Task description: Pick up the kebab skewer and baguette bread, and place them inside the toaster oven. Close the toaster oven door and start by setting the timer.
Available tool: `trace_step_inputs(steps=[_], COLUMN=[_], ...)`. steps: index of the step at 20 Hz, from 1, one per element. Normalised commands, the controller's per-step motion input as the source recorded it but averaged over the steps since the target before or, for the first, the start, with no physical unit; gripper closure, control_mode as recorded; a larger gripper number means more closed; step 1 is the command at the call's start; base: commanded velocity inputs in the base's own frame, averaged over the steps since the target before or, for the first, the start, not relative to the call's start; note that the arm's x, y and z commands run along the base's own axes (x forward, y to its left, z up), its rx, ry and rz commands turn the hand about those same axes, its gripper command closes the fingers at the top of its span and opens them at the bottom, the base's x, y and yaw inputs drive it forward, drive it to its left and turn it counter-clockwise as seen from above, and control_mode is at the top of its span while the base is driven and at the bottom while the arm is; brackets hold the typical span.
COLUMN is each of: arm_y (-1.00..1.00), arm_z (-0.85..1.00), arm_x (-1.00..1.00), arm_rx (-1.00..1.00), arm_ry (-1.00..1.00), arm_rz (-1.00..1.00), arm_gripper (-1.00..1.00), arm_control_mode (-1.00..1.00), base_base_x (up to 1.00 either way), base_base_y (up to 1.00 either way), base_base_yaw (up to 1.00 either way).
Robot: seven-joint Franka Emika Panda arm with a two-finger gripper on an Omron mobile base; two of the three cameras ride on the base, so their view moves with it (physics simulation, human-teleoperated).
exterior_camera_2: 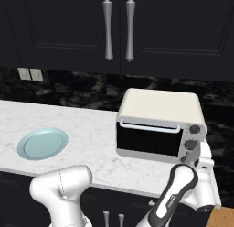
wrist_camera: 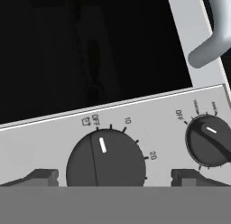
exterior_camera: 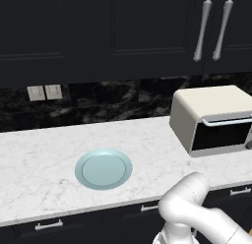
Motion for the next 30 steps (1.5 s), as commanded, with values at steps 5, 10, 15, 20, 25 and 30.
trace_step_inputs(steps=[5, 10, 15, 20, 25, 30], arm_y=[0.0, 0.0, 0.04, 0.01, 0.0, 0.0], arm_z=[0.0, 0.0, 0.0, 0.0, 0.0, 0.0], arm_x=[0.0, 0.0, 0.0, 0.0, -0.01, -0.06], arm_rx=[-0.1, -0.12, -0.11, -0.07, -0.05, -0.03], arm_ry=[-0.07, -0.03, 0.0, 0.0, 0.05, 0.08], arm_rz=[0.0, 0.0, 0.0, 0.0, 0.0, -0.01], arm_gripper=[-1.0, -1.0, -1.0, -1.0, -1.0, -1.0], arm_control_mode=[-1.0, -1.0, -1.0, -1.0, -1.0, -1.0], base_base_x=[0.0, 0.0, 0.0, 0.0, 0.0, 0.0], base_base_y=[0.0, 0.0, 0.0, 0.0, 0.0, 0.0], base_base_yaw=[0.0, 0.0, 0.0, 0.0, 0.0, 0.0])
